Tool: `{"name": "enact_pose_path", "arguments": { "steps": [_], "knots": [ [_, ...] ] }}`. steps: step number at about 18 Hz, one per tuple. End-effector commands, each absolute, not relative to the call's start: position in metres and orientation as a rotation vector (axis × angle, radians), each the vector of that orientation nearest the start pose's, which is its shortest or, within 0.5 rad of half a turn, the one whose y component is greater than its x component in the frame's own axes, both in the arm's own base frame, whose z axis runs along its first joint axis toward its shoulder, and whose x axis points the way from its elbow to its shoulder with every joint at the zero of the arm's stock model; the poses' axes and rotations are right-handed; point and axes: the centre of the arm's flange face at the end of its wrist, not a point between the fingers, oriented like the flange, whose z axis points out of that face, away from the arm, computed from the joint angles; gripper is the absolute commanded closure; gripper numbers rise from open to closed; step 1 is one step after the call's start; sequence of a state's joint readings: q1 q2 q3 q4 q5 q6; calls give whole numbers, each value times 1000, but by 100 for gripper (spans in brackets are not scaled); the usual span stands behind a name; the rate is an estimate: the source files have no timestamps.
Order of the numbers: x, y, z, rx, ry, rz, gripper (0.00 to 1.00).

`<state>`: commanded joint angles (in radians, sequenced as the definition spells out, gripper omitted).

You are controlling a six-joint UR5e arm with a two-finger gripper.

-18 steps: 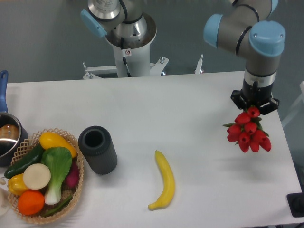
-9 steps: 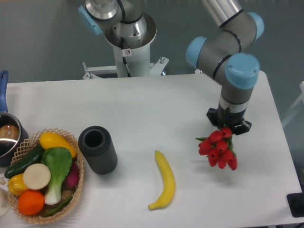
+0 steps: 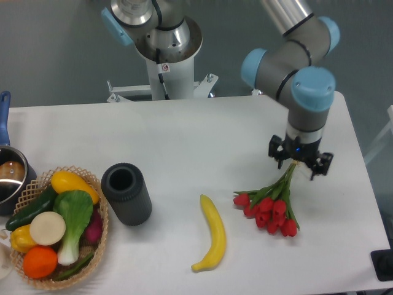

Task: Place the flowers on the table
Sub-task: 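Open the gripper to release the red tulips on the table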

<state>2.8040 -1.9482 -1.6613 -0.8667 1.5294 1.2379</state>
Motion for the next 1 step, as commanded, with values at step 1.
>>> {"name": "enact_pose_path", "arguments": {
  "steps": [1],
  "knots": [
    [-548, 335, 307, -3009, 5, 317, 0]
  ]
}}
